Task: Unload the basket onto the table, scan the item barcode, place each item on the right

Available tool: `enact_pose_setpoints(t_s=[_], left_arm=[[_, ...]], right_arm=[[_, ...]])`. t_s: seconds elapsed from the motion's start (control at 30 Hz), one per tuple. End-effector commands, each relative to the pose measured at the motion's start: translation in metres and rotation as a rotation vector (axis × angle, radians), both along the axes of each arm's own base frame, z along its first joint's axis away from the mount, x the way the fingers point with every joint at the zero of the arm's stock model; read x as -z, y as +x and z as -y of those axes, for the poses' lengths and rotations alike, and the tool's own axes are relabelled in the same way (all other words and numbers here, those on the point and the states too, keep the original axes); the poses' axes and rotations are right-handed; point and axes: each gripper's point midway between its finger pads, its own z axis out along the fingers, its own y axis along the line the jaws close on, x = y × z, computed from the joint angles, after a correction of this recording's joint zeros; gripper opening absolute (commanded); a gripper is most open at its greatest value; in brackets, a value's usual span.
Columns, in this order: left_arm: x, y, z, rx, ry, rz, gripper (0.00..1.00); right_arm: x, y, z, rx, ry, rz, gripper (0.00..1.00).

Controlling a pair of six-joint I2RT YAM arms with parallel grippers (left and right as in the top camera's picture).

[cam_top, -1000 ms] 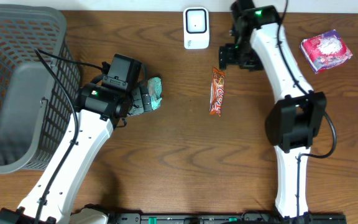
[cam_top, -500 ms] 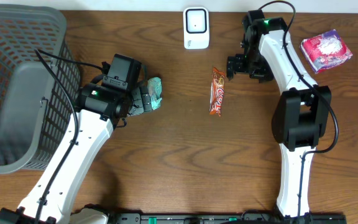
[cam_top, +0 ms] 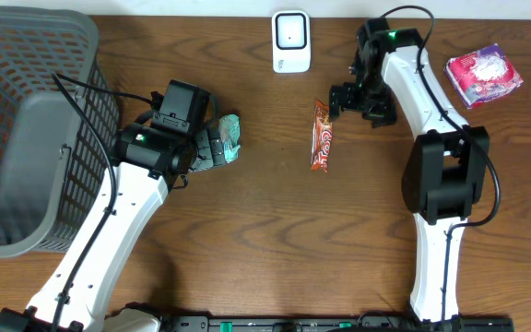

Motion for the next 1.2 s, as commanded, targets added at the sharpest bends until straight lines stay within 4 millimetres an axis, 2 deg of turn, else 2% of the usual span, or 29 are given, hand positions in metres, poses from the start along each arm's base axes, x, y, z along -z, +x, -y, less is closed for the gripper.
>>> enact_pose_setpoints(t_s=[0.0, 0.1, 0.27, 0.33, 0.47, 0.57, 0.63, 0.7, 0.87, 0.9, 0.93, 1.07, 1.17], left_arm=[[-0.003, 0.001, -0.002, -0.018, 0.005, 0.008, 0.98], [-0.003, 0.001, -0.002, -0.018, 0.005, 0.008, 0.98], [-0.003, 0.001, -0.002, -0.018, 0.005, 0.008, 0.98], [-0.003, 0.001, -0.002, -0.018, 0.005, 0.008, 0.98], [-0.003, 0.001, -0.002, -0.018, 0.005, 0.008, 0.98], [-0.003, 0.001, -0.002, -0.018, 0.005, 0.008, 0.98], [-0.003, 0.001, -0.002, -0.018, 0.005, 0.008, 0.98], [-0.003, 0.001, -0.002, -0.019, 0.005, 0.008, 0.98], [-0.003, 0.001, -0.002, -0.018, 0.005, 0.008, 0.98], [-0.003, 0.001, -0.002, -0.018, 0.005, 0.008, 0.98], [-0.003, 0.001, -0.002, -0.018, 0.005, 0.008, 0.98], [-0.003, 0.001, -0.002, -0.018, 0.005, 0.008, 0.98], [-0.003, 0.001, -0.002, -0.018, 0.005, 0.008, 0.98]], right_arm=[[0.005, -0.009, -0.022, 0.015, 0.053, -0.022, 0.93], [0.016, -0.015, -0.043, -0.017, 0.094, -0.027, 0.88], [0.034, -0.025, -0.066, -0.028, 0.091, -0.032, 0.83], [0.040, -0.030, -0.070, -0.030, 0.076, -0.037, 0.71], [0.052, -0.034, -0.070, 0.012, 0.003, -0.029, 0.40], [0.053, -0.031, -0.075, -0.002, -0.002, -0.006, 0.12], [0.045, -0.021, -0.075, -0.003, -0.015, 0.034, 0.01], [0.033, -0.010, -0.076, -0.003, -0.016, 0.072, 0.01], [-0.026, 0.041, -0.090, -0.019, 0.027, 0.274, 0.01], [-0.045, 0.059, -0.092, -0.011, 0.026, 0.355, 0.01], [-0.056, 0.069, -0.093, -0.006, 0.029, 0.403, 0.01], [-0.088, 0.109, -0.105, 0.010, 0.083, 0.593, 0.01], [-0.103, 0.134, -0.116, 0.019, 0.131, 0.718, 0.01]])
